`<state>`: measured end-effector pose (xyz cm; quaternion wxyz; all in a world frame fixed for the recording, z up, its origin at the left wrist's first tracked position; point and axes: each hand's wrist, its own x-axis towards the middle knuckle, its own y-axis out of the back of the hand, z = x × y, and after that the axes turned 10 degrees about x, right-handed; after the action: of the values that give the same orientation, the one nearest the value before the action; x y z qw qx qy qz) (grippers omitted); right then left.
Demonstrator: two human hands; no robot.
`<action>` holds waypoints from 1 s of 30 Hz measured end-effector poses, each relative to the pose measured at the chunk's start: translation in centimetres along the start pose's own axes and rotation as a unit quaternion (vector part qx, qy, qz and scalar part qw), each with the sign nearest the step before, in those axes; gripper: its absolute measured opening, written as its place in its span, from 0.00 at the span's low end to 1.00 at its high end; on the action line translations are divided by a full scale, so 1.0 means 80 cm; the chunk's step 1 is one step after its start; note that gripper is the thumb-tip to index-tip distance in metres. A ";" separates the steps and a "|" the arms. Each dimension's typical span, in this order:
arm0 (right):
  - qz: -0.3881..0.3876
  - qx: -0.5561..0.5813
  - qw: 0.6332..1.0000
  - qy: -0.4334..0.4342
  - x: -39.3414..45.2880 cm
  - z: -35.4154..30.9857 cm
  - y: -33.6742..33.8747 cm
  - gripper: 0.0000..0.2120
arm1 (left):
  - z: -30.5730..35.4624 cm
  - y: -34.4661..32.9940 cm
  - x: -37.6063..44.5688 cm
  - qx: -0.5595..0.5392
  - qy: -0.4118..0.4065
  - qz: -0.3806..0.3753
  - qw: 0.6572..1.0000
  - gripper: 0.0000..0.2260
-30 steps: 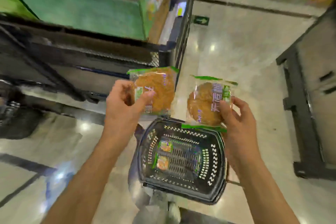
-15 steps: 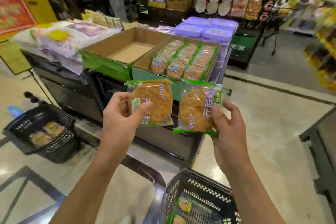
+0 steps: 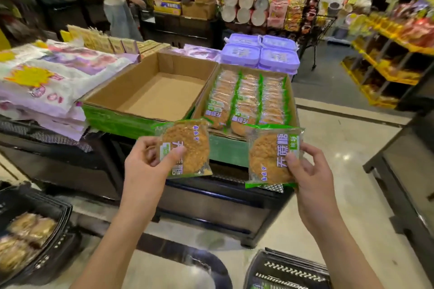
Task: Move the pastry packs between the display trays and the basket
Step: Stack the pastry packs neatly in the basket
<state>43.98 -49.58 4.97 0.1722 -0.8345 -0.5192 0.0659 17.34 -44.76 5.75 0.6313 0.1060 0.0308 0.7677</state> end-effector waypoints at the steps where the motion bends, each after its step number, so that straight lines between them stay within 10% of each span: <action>1: 0.008 -0.008 1.000 0.009 0.008 -0.002 -0.002 0.18 | 0.000 -0.008 0.018 0.000 -0.003 -0.011 1.000 0.13; 14: -0.037 -0.244 0.968 0.035 0.271 0.016 0.047 0.16 | -0.013 -0.173 0.274 0.223 -0.132 -0.232 0.937 0.16; 20: -0.214 -0.578 0.787 -0.024 0.383 0.068 0.045 0.16 | -0.059 -0.221 0.367 0.584 -0.297 -0.294 0.696 0.17; 23: -0.232 -0.614 0.755 -0.015 0.392 0.088 0.046 0.14 | -0.087 -0.238 0.386 0.649 -0.359 -0.279 0.610 0.22; 30: -0.218 -0.718 0.658 0.066 0.380 0.119 0.050 0.15 | -0.123 -0.244 0.385 0.638 -0.402 -0.231 0.615 0.29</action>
<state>58.39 -22.09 -3.21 -0.4368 -0.5637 -0.5597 -0.4222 28.62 -9.90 -3.56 0.5107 0.7692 0.2791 0.2639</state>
